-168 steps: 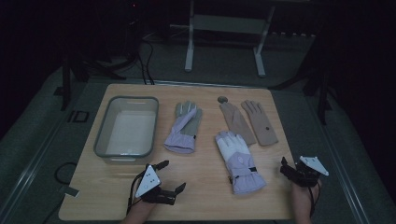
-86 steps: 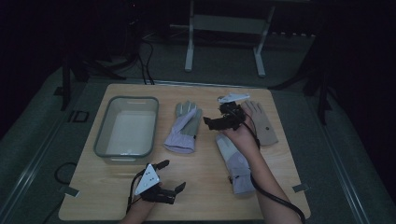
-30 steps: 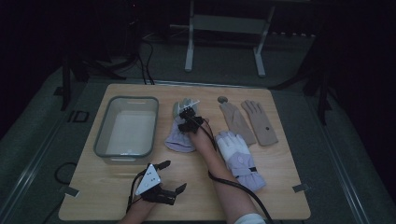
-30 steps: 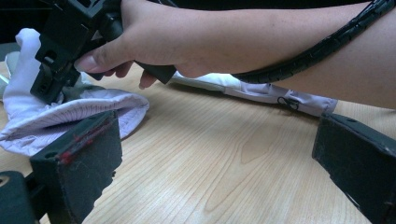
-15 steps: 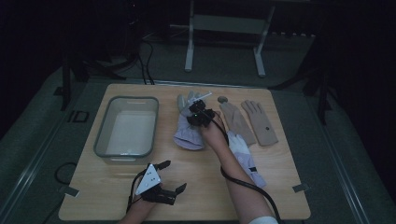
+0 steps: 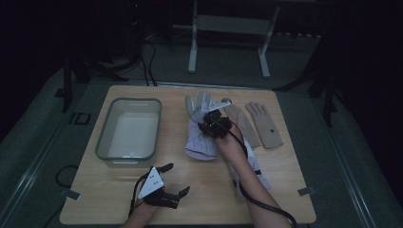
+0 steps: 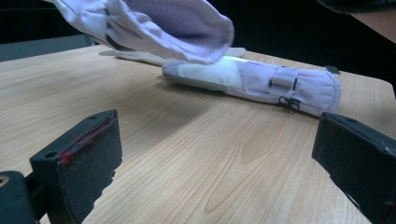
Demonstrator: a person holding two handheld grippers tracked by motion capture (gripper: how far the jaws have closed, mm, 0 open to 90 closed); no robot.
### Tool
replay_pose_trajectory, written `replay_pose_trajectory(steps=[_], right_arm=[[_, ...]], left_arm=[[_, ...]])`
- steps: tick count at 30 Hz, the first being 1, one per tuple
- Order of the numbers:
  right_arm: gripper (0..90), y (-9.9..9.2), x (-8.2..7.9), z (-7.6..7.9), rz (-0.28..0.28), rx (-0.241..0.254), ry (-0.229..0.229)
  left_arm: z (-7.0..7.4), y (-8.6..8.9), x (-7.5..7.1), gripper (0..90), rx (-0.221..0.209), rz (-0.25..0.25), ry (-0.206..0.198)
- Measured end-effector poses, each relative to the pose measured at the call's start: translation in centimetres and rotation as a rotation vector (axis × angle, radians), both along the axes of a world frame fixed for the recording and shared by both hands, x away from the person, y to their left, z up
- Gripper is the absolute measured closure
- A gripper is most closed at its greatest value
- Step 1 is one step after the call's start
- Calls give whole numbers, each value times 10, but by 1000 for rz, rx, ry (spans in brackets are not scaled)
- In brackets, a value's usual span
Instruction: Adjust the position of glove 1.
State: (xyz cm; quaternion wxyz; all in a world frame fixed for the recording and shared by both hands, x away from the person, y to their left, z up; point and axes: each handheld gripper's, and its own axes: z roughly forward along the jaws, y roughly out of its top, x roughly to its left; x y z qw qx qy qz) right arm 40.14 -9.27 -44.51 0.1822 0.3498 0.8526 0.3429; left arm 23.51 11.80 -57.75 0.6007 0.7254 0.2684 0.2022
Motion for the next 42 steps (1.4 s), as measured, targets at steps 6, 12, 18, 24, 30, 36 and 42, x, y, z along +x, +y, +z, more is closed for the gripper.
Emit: replay_pose_trajectory(steps=[6, 12, 18, 24, 30, 36, 42], right_arm=[[796, -5, -10, -30, -10, -28, 24], [787, -4, 1, -59, -13, -77, 60], [744, -5, 17, -76, 6, -85, 100], [558, -7, 24, -86, 17, -72, 137], [467, -12, 22, -78, 13, -49, 148], [423, -24, 15, -65, 16, -3, 126], [428, -47, 0, -46, -6, 20, 81]], left_arm=[[0, 0, 0, 19, 2, 0, -1], [0, 0, 0, 18, 0, 0, 0], [0, 0, 0, 19, -1, -2, 2], [0, 1, 0, 19, -2, -2, 3], [0, 0, 0, 19, -2, -2, 2], [0, 1, 0, 19, -2, -2, 3], [0, 1, 1, 19, -4, 0, 4]])
